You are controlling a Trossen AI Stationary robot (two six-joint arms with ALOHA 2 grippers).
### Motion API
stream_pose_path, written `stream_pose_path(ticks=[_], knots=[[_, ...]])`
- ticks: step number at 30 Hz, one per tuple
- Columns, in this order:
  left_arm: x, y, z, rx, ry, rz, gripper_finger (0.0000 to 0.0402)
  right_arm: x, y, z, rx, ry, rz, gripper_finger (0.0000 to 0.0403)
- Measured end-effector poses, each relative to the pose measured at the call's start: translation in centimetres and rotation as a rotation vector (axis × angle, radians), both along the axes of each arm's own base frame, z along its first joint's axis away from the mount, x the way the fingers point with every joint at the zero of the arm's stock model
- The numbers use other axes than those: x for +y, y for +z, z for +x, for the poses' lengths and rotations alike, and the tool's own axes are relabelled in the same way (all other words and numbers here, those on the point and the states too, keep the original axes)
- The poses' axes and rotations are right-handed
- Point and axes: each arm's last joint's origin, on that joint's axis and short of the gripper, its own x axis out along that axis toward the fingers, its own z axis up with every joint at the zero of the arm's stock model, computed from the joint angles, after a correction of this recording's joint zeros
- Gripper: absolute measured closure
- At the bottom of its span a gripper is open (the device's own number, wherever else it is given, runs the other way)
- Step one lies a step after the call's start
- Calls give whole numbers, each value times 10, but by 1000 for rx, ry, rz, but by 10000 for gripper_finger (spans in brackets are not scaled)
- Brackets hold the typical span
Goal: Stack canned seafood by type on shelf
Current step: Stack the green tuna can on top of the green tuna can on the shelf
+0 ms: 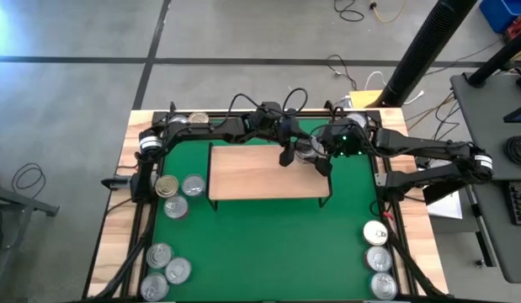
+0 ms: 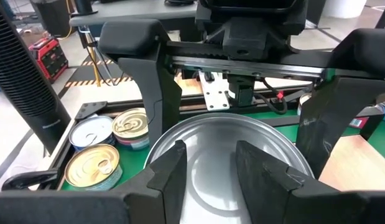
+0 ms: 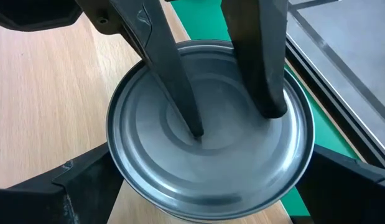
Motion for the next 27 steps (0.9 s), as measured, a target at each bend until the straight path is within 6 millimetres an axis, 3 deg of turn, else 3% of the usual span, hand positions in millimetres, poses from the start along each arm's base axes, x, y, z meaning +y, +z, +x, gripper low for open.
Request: stream_pose_path(ticks=[27], knots=[[0,-6,-2,44,0,1,276,2,-4,-4,58,12,27,3]])
